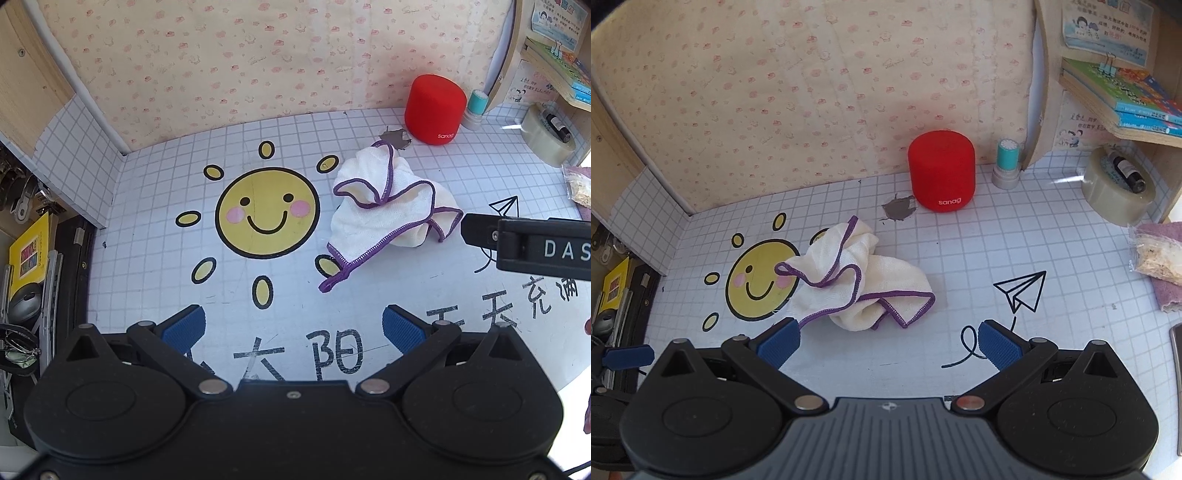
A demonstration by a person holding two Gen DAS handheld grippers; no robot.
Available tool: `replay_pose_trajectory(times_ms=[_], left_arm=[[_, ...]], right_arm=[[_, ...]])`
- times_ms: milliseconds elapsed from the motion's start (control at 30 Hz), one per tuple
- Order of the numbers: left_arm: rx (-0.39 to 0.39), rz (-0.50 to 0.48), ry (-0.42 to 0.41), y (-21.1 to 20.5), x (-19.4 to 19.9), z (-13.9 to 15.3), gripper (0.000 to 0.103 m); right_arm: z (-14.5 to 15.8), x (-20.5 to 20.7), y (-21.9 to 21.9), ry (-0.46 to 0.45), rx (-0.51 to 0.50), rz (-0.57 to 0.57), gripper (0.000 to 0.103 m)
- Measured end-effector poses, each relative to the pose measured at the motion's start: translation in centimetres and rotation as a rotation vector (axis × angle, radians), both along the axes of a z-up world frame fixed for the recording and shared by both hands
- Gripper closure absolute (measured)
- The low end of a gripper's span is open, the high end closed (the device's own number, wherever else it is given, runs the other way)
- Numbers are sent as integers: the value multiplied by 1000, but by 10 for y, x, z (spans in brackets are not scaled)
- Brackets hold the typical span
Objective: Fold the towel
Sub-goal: 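Move both tools toward the crumpled white towel, then grasp a purple-edged towel corner with the left gripper while the right gripper grasps another corner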
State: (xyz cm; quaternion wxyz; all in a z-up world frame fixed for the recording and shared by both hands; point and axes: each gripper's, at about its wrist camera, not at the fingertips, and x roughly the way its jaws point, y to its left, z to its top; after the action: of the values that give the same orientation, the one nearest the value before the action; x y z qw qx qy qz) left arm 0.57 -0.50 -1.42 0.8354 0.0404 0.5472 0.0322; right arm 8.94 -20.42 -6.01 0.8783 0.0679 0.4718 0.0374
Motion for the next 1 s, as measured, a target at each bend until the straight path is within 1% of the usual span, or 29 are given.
replay_pose_trajectory(times_ms=[167,433,633,767,900,1000], left_arm=[[-8,0,-1,-1,6,3,1],[-44,6,5,-8,5,2,1],[-69,50,9,-1,5,1,1],[-93,88,25,6,5,-2,1],[-83,105,32,8,5,-3,1],[-70,106,31,6,5,-4,1]], right_arm=[[1,4,4,23,-68,-8,0],[0,6,12,39,-127,-2,0],[-1,7,17,51,-170,3,0],[-3,9,12,52,-186,-1,0],[-3,10,12,43,-203,9,0],[-4,10,10,37,-195,14,0]])
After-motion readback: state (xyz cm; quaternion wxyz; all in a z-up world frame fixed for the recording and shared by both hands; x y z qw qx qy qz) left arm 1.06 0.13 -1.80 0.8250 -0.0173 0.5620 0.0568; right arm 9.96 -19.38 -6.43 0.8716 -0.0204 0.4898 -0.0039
